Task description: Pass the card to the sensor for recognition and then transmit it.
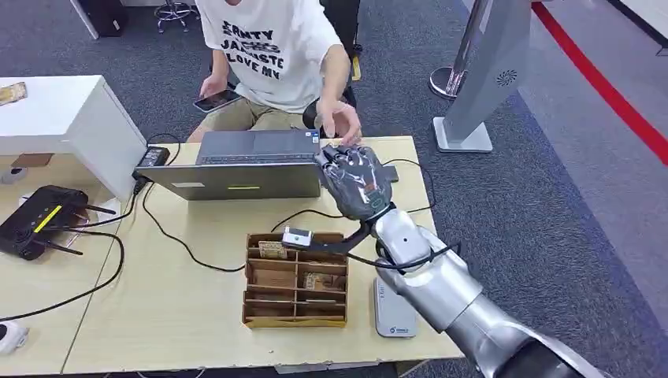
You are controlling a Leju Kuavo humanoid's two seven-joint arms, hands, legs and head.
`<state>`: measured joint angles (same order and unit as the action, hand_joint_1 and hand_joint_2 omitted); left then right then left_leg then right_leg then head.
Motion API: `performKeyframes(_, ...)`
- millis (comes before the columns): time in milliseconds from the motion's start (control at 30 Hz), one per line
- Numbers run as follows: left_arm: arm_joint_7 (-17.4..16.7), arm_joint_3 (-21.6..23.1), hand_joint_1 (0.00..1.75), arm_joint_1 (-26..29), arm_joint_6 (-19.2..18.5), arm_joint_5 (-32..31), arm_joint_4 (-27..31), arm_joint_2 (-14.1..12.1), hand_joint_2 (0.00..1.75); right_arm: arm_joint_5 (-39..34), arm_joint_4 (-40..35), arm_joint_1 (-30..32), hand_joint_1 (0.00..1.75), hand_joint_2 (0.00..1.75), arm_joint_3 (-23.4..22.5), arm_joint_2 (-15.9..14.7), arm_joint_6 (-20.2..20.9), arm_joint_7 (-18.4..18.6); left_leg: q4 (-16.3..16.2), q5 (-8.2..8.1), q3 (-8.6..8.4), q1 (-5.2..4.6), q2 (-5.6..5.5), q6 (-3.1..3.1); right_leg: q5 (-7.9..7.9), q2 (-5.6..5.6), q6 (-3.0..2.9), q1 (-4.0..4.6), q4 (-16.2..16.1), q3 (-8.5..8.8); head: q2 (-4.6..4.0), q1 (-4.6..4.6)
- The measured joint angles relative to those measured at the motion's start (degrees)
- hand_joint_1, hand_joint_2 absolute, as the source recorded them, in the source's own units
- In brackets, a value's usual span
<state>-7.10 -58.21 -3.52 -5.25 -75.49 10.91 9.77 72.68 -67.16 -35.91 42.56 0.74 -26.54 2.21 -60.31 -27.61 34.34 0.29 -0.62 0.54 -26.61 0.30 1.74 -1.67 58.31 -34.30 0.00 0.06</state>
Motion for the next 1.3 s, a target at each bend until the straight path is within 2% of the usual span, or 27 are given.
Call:
performKeyframes(67,0.00,0.00,0.00,0.01,0.02,0.31,0.00,0.00,0.00,-3.80,-0.09,0.51,1.75,1.75,-0.02,0.22,1.03,-1.34,0.00,0.00,0.00,0.00,0.00,0.00,0.00,0.00,0.00,0.00,0.00,0.00,0.00,-0.02)
performKeyframes(267,0.00,0.00,0.00,0.01,0.02,0.35,0.00,0.00,0.00,-4.80,-0.17,0.64,1.75,1.75,-0.04,0.33,1.29,-1.68,0.00,0.00,0.00,0.00,0.00,0.00,0.00,0.00,0.00,0.00,0.00,0.00,0.00,-0.02)
performKeyframes(367,-0.02,-0.04,0.00,0.03,0.13,1.18,0.00,0.11,0.00,-14.72,-2.63,3.65,1.75,1.75,-0.20,1.55,4.14,-4.72,0.00,0.00,0.00,0.01,0.00,0.00,0.00,0.00,0.00,0.00,0.01,-0.01,0.00,0.00)
performKeyframes(400,-0.07,-0.55,0.00,0.07,0.55,2.63,0.00,0.33,0.00,-30.00,-5.60,6.42,1.75,1.75,-0.68,2.43,10.55,-8.49,0.00,0.00,0.00,0.02,-0.02,0.00,-0.03,-0.02,-0.01,0.02,0.00,-0.01,0.00,0.00)
performKeyframes(433,-0.04,-1.66,0.00,0.15,0.98,4.11,0.00,0.57,0.00,-53.89,-11.92,11.47,1.75,1.75,-1.07,3.56,18.30,-11.72,0.00,-0.03,0.01,0.02,-0.03,-0.02,-0.07,-0.03,-0.04,0.02,0.00,-0.03,0.00,-0.02)
performKeyframes(467,0.00,-2.12,0.00,0.19,1.16,4.61,0.00,0.68,0.00,-64.19,-14.87,13.77,1.75,1.75,-1.18,3.56,20.90,-12.59,0.01,-0.04,0.02,0.02,-0.03,-0.01,-0.08,-0.04,-0.04,0.02,-0.01,-0.02,0.00,0.02)
performKeyframes(500,0.00,-2.49,0.00,0.21,1.25,4.90,0.00,0.74,0.00,-70.52,-16.77,15.32,1.75,1.75,-1.36,3.52,22.32,-12.99,0.01,-0.04,0.02,0.03,-0.03,0.00,-0.09,-0.04,-0.04,0.02,-0.01,-0.04,0.00,0.00)
performKeyframes(600,0.02,-3.56,0.00,0.25,1.77,5.70,0.00,0.94,0.00,-82.70,-20.98,19.60,1.75,1.75,-2.38,2.71,25.46,-14.43,0.00,-0.05,0.02,0.02,-0.03,0.01,-0.11,-0.05,-0.05,0.01,-0.04,-0.04,0.00,0.00)
performKeyframes(767,0.02,-5.01,0.00,0.40,2.08,6.54,0.00,1.11,0.00,-86.30,-24.51,25.66,1.75,1.75,-4.94,0.26,25.95,-15.98,0.00,-0.08,0.03,-0.01,0.01,0.03,-0.08,-0.04,-0.05,0.00,-0.05,-0.02,0.00,-0.02)
performKeyframes(1100,0.20,-6.32,0.00,0.37,2.32,7.21,0.00,1.36,0.00,-86.34,-27.19,29.35,1.75,1.75,-6.84,-1.50,25.27,-16.13,0.00,-0.06,-0.02,0.02,-0.01,0.02,-0.09,-0.06,-0.06,0.02,-0.03,-0.01,0.00,-0.02)
performKeyframes(1300,0.61,-7.93,0.00,0.48,3.04,9.14,0.00,1.75,0.00,-83.83,-27.96,36.10,1.75,1.75,-10.43,-4.88,23.19,-16.57,0.00,-0.13,0.03,0.01,-0.03,0.10,-0.11,-0.08,-0.04,-0.01,-0.05,0.00,0.00,-0.02)
